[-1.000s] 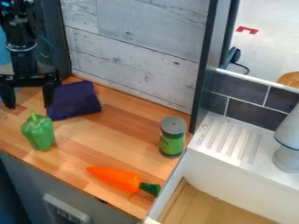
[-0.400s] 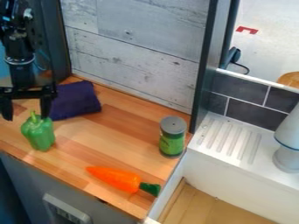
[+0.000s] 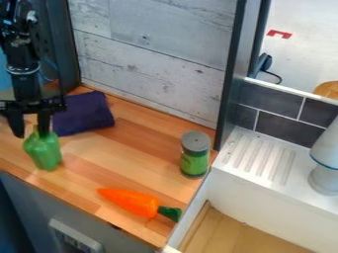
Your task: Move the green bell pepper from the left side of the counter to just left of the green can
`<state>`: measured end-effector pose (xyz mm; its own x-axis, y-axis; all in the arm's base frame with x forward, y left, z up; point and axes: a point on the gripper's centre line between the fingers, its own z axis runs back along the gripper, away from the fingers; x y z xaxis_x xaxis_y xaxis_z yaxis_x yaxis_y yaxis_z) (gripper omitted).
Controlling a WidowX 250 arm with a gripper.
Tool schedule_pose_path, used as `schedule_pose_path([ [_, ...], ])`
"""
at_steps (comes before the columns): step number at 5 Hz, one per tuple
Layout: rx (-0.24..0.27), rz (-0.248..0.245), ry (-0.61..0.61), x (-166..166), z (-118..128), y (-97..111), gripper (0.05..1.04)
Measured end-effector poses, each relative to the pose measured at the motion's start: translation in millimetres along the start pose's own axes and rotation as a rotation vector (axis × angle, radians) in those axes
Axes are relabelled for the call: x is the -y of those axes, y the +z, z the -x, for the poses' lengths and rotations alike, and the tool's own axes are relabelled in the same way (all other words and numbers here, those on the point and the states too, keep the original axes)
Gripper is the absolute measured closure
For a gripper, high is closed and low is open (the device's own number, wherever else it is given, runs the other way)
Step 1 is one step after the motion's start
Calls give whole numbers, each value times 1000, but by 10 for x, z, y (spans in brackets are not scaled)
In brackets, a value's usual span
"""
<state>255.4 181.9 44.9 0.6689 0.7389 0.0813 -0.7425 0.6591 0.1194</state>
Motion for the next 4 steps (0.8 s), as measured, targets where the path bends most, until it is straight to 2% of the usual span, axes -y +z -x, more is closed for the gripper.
schedule_pose_path([
  [1, -3, -1, 0, -2, 9, -6, 843],
  [2, -23, 4, 4, 11, 43, -5, 949],
  [3, -51, 26, -12, 207, 69, 125, 975],
  [4, -17, 39, -93, 598, 179, 431, 975],
])
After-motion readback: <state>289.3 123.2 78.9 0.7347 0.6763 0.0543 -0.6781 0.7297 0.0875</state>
